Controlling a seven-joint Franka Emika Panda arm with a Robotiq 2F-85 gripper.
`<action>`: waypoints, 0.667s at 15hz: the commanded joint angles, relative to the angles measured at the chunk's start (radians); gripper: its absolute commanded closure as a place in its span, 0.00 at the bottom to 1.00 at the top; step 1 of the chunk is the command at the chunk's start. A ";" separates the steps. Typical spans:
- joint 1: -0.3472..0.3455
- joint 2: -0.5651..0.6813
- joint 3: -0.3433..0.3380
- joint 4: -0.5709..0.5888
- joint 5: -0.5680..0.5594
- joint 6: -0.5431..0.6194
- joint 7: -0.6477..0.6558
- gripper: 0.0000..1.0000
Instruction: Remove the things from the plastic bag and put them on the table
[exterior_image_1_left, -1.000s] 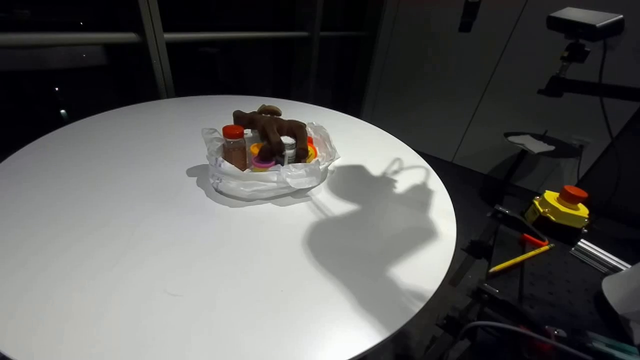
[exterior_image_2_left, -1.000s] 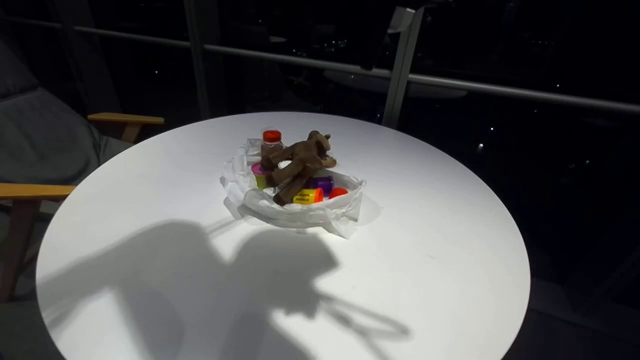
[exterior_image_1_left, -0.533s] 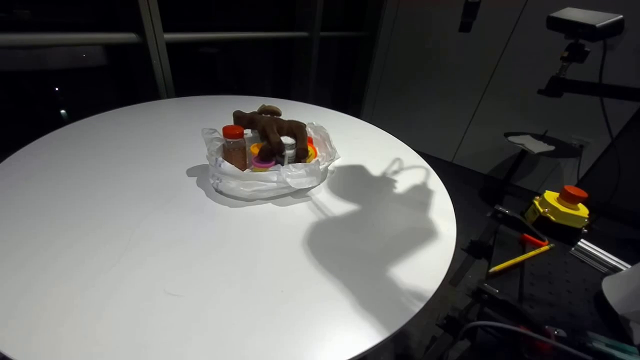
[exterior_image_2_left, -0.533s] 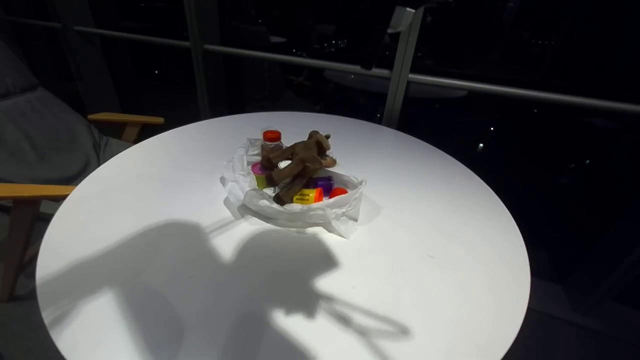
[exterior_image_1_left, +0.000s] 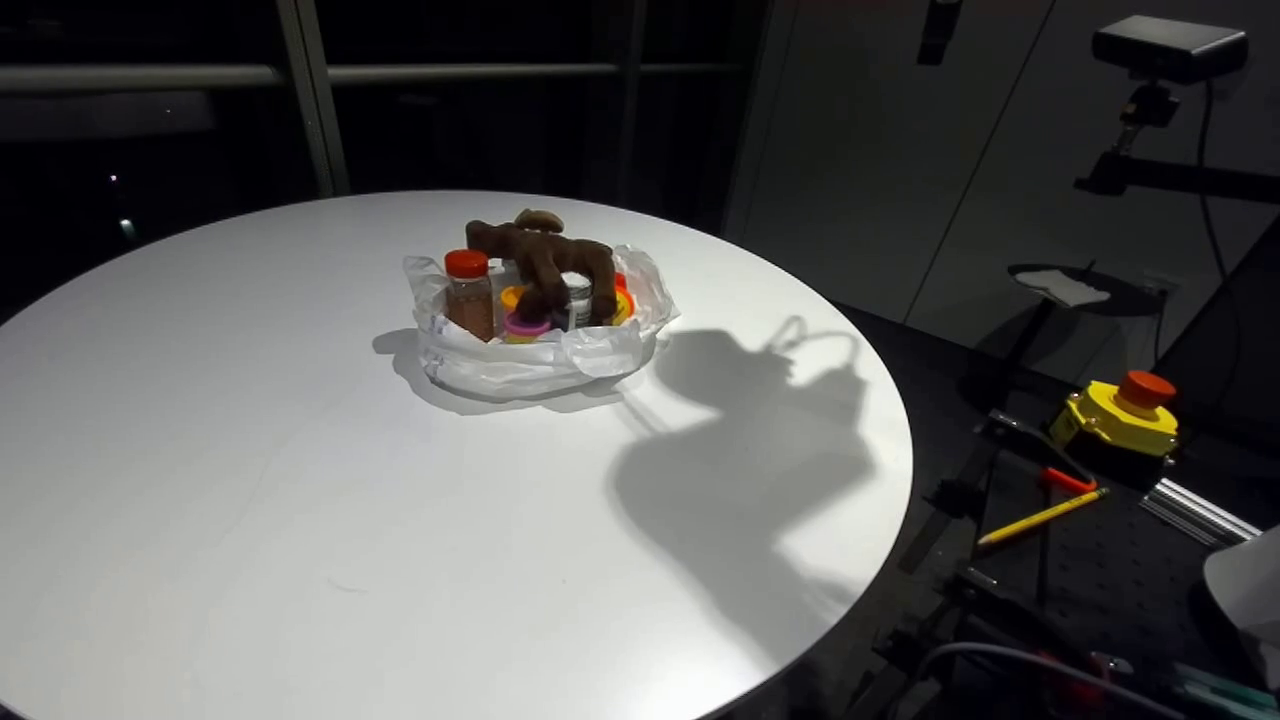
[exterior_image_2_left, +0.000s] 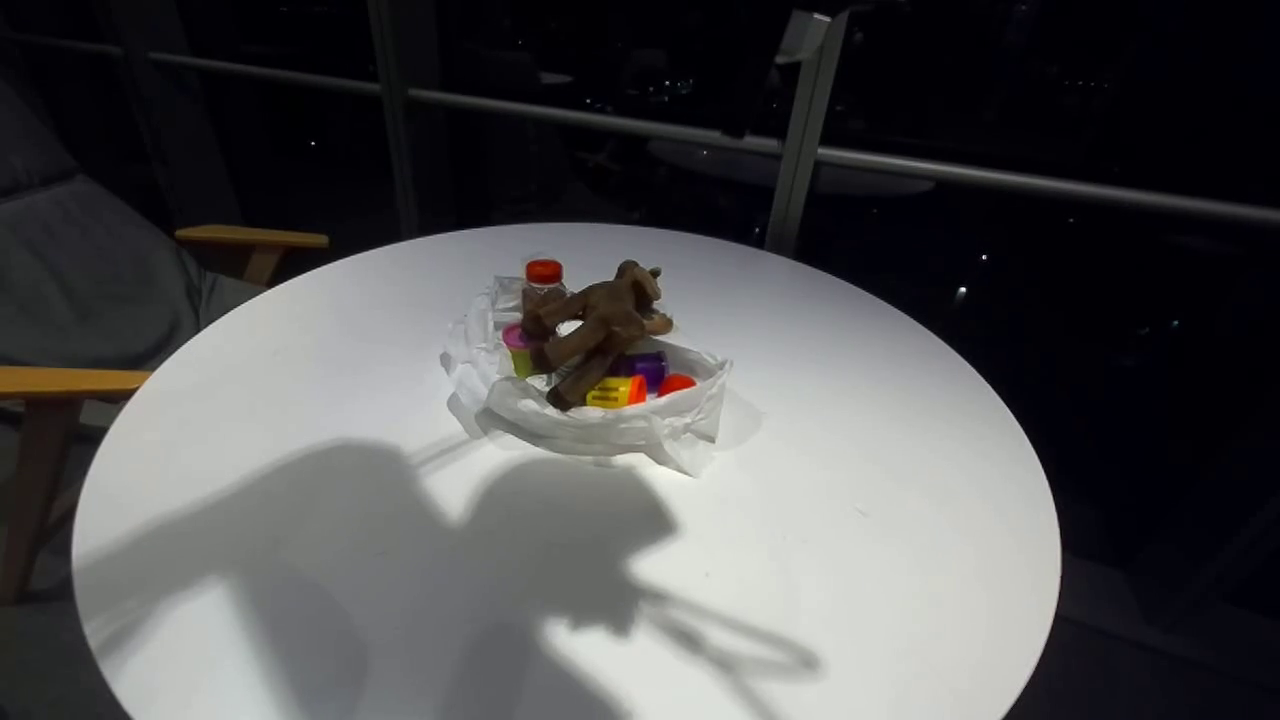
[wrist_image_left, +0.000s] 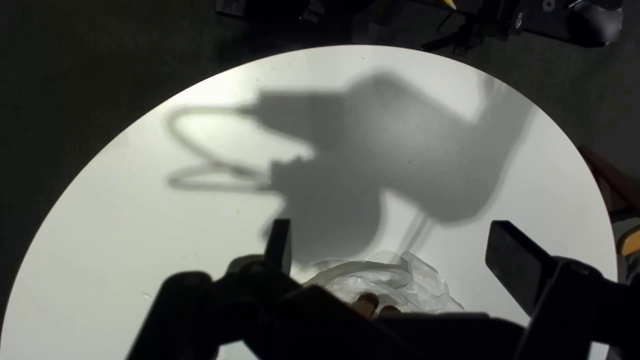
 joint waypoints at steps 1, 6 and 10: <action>-0.036 0.003 0.033 0.001 0.008 -0.002 -0.007 0.00; -0.007 0.109 0.099 0.043 0.001 0.038 0.044 0.00; 0.035 0.266 0.234 0.094 -0.039 0.215 0.173 0.00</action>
